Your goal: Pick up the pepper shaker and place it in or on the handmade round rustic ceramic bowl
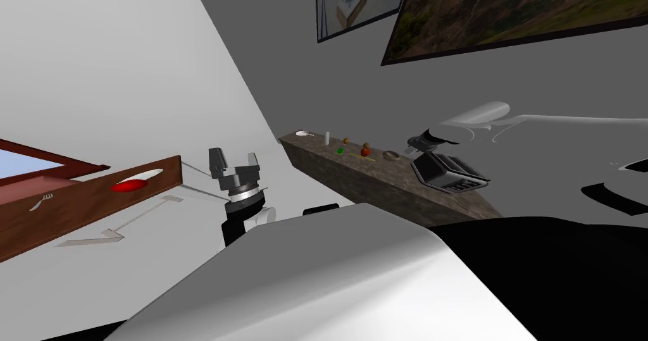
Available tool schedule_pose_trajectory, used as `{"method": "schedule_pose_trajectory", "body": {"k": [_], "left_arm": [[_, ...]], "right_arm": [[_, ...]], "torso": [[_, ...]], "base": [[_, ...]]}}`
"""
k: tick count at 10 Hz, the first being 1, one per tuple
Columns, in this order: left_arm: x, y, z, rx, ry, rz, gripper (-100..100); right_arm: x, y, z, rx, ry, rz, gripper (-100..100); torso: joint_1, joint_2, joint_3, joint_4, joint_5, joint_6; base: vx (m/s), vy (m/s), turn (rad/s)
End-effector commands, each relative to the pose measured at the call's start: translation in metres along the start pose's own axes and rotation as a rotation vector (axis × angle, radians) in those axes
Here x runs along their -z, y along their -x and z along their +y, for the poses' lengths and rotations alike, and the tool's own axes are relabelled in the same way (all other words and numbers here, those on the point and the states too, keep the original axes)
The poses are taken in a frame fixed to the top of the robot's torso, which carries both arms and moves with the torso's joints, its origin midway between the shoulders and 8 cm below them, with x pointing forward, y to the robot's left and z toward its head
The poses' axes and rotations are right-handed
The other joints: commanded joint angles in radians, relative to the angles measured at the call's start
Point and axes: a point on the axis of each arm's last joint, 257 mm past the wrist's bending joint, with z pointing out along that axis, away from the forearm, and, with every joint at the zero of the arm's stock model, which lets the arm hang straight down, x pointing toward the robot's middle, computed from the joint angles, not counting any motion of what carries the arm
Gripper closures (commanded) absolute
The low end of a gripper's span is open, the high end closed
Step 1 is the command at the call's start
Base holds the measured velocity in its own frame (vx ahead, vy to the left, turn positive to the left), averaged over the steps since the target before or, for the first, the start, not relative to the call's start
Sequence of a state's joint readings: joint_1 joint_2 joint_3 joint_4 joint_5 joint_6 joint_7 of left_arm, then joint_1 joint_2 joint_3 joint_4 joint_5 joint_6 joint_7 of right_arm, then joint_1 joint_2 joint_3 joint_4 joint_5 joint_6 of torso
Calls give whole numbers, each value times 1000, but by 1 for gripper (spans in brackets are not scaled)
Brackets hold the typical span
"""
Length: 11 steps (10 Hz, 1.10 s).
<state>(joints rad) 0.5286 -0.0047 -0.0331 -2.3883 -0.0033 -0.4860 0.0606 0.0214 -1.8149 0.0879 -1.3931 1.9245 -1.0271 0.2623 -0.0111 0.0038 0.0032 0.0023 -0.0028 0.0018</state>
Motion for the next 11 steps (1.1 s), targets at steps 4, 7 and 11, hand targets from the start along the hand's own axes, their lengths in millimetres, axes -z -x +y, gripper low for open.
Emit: {"method": "schedule_pose_trajectory", "body": {"k": [4,7,11], "left_arm": [[0,0,0,0,0,0,0],[0,0,0,0,0,0,0],[0,0,0,0,0,0,0]], "right_arm": [[-7,-3,35,-83,92,-20,100],[-18,2,74,-159,191,-44,100],[-32,16,133,-260,335,-75,100]], "torso": [[-1,-5,-3,-2,-2,2],[0,-5,-4,-3,-1,2],[-12,-9,-6,-4,-4,1]], "base": [[-7,-138,212],[-20,-143,305],[-6,-252,359]]}}
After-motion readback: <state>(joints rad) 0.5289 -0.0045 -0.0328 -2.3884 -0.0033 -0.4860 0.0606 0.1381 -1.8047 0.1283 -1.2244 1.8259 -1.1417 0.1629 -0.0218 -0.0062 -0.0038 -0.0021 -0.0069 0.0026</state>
